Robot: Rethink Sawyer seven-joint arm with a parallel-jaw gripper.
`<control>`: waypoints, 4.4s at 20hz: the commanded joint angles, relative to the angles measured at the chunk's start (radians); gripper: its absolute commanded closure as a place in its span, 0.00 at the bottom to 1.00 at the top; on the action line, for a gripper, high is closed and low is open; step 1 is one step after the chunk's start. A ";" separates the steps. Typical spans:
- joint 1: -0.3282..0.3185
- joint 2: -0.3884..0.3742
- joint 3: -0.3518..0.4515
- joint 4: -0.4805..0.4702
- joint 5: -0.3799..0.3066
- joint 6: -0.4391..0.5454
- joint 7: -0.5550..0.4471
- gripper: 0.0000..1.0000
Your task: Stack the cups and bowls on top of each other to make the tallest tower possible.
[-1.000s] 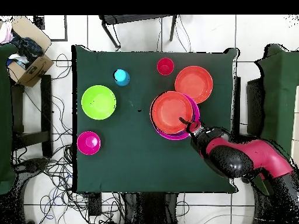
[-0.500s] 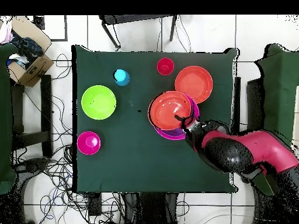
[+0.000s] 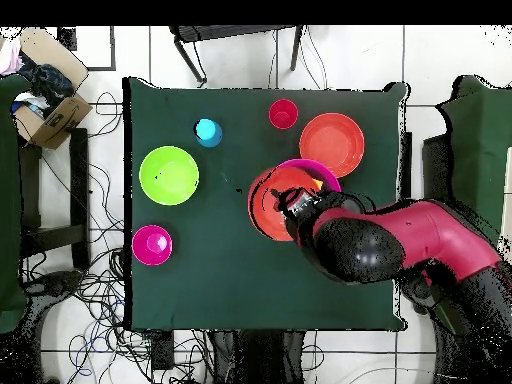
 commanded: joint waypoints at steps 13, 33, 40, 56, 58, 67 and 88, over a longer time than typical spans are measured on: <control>0.080 0.061 -0.183 -0.120 -0.083 0.072 0.068 0.00; 0.213 -0.018 -0.411 -0.107 0.191 -0.060 0.587 0.00; 0.231 0.039 -0.467 -0.213 0.248 -0.192 0.681 0.00; 0.213 -0.154 -0.507 -0.006 0.273 -0.409 0.951 0.00; 0.223 -0.175 -0.513 0.023 0.270 -0.435 0.978 0.00; 0.309 -0.226 -0.604 0.142 0.234 -0.632 1.132 0.00; 0.593 -0.187 -0.985 0.174 0.207 -0.904 1.274 0.00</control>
